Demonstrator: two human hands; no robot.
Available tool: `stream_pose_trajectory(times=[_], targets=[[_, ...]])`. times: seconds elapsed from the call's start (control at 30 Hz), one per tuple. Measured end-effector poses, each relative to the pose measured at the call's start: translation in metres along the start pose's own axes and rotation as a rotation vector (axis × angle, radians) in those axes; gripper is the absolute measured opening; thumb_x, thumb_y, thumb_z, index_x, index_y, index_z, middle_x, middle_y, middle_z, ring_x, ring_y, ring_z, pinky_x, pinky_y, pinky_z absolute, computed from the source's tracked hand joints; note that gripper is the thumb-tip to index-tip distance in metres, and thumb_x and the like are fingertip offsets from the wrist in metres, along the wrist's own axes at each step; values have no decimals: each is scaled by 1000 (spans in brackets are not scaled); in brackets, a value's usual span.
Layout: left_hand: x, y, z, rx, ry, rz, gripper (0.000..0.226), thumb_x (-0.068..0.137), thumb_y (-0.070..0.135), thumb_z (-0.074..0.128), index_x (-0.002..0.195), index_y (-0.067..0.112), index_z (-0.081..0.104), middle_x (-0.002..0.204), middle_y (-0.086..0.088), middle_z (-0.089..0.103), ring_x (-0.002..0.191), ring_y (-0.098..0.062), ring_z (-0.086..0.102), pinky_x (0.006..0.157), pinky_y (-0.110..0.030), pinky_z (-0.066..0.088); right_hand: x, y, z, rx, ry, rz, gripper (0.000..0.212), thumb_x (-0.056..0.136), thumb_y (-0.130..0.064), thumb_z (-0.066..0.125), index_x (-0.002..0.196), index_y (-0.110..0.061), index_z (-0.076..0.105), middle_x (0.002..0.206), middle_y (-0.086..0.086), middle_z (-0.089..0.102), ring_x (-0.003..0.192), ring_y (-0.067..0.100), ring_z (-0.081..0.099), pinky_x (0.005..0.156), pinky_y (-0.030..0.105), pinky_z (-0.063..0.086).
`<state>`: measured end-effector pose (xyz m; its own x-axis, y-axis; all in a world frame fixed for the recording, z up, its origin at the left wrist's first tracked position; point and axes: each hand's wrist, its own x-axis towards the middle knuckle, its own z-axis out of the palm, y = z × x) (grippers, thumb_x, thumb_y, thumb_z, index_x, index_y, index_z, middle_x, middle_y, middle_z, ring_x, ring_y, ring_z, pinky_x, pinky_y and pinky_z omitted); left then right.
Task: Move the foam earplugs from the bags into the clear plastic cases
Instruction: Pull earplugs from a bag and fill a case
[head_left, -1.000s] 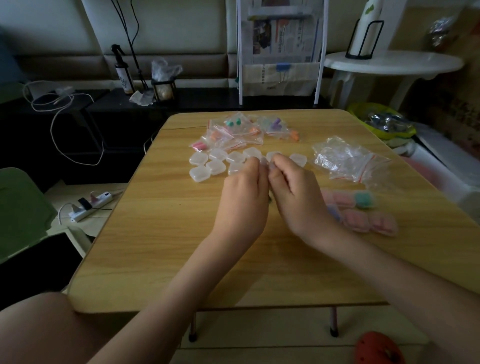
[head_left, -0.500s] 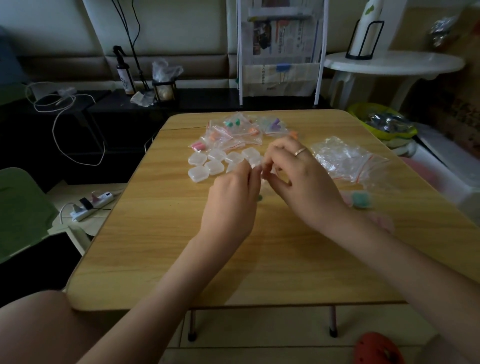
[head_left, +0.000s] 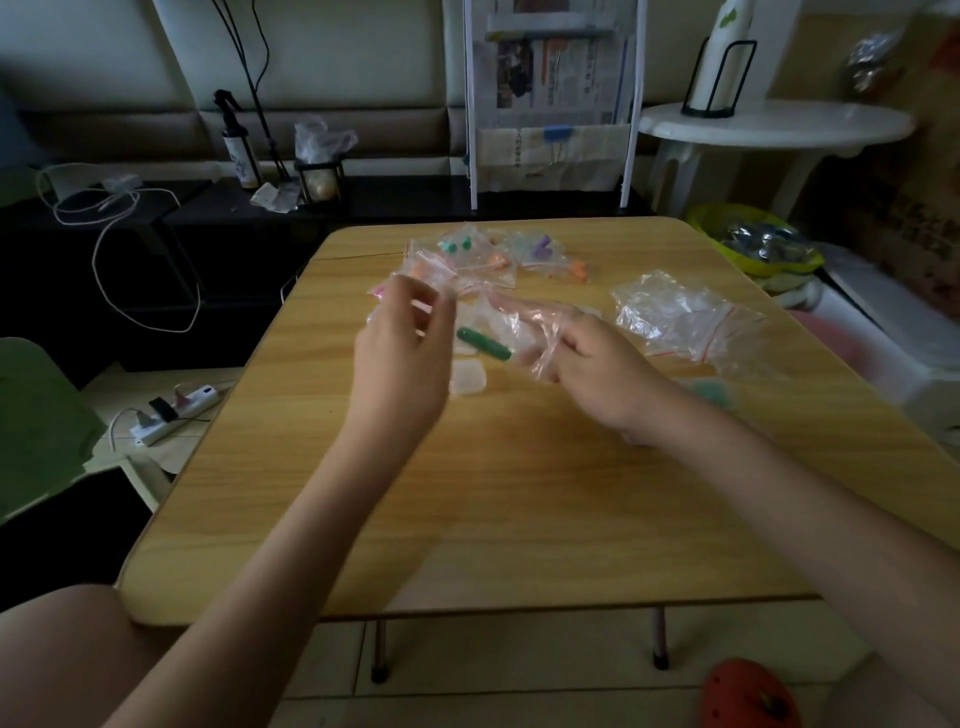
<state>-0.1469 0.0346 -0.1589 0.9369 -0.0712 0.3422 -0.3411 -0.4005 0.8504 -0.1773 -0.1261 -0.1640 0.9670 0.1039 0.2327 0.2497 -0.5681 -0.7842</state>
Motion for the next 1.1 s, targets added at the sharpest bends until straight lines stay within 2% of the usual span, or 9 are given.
stream_pose_trajectory(times=[0.1,0.17,0.23,0.3,0.5,0.6,0.73,0.93,1.1], targets=[[7,-8,-12,-296,-258,-242,24,93,23,56,110,7,58,104,-7,65,85,-17,68,64,-23,57,-2,-2,-6,87,-14,12,53,100,-2,32,134,-39,49,149,-11,39,60,18,56,54,29,50],[4,-7,-12,-493,-319,-323,20,88,12,62,106,3,61,97,-11,69,85,-21,70,68,-26,58,-2,-2,-5,125,-34,2,49,100,-3,32,131,-35,53,145,-14,42,87,9,63,79,29,55],[2,-4,-9,-605,-267,-358,15,84,4,66,98,1,62,85,-11,71,77,-20,71,66,-24,57,-2,-3,-3,151,-43,1,44,100,-5,35,118,-40,57,138,-18,46,121,12,51,99,25,45],[1,-4,-6,-652,-224,-366,15,80,3,69,92,0,61,76,-9,71,70,-16,70,63,-22,57,-3,-5,-2,174,-66,-14,39,100,-9,40,105,-45,55,128,-22,48,118,-3,46,89,6,38],[-3,-5,-1,-745,-138,-379,23,64,12,75,70,6,54,68,-9,69,61,-14,69,56,-19,54,-2,-5,-3,196,-81,-13,32,95,-15,54,118,-35,55,113,-26,54,98,-21,52,82,2,40],[-2,-6,1,-745,-123,-397,13,80,6,69,82,-2,59,69,-10,70,63,-14,69,56,-18,54,-2,-5,-4,31,-41,10,34,89,-20,65,120,-32,62,111,-18,65,98,-5,59,79,6,45],[-1,-6,1,-694,-142,-401,11,89,9,62,95,-1,63,71,-8,72,64,-13,70,58,-19,55,-1,-4,-1,-84,86,-8,32,81,-18,73,113,-18,69,96,3,70,83,21,65,76,37,52],[-2,-2,0,-797,-130,-484,2,93,5,54,92,5,56,79,-11,68,67,-17,70,59,-21,56,0,-1,4,-242,256,-134,28,81,-20,73,108,-12,72,112,3,67,98,16,61,85,28,47],[-1,-2,0,-777,-125,-485,3,94,4,53,96,3,55,79,-10,69,68,-17,71,63,-26,59,3,2,5,-132,156,-65,42,81,-20,74,121,-19,65,121,-10,56,108,7,53,89,17,41]])
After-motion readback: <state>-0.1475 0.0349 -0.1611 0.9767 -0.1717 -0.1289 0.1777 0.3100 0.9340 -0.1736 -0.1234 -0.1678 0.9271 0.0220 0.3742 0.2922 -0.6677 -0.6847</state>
